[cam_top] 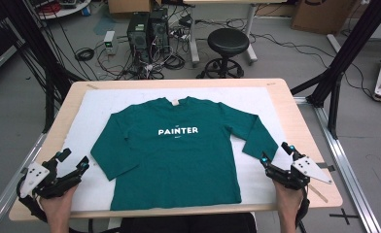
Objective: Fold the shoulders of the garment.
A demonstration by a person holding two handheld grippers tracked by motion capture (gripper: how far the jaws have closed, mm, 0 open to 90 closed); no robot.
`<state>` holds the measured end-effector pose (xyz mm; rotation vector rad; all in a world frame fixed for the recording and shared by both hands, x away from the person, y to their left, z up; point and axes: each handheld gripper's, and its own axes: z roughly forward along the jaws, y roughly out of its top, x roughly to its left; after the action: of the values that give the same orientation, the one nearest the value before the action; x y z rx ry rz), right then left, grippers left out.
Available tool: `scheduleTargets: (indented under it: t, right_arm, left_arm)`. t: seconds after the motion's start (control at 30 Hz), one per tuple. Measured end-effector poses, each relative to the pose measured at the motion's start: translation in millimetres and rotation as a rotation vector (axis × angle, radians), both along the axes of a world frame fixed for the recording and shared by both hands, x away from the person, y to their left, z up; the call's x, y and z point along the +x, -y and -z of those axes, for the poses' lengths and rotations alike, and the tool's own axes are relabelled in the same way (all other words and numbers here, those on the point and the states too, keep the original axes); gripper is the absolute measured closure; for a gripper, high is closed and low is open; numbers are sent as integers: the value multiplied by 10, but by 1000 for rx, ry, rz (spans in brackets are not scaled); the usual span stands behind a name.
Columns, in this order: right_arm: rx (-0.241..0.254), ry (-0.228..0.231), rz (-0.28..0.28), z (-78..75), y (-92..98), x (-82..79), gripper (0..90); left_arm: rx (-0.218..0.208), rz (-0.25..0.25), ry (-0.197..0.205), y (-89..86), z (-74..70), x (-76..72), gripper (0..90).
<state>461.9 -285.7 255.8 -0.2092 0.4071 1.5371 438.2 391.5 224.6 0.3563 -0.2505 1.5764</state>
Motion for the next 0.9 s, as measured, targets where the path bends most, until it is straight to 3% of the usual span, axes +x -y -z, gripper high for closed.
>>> scheduleTargets:
  t: [0.2,0.47,0.9]
  right_arm:
    - [3,-3,3,-1,-7,-1,191]
    - [5,-3,6,0,-12,-1,191]
    - [9,-5,15,-4,-16,-4,191]
  left_arm:
    - [-43,-30,-53,39,-47,-17,270]
    - [-47,-32,-46,47,-42,-15,270]
    - [-45,-27,-73,35,-65,-22,304]
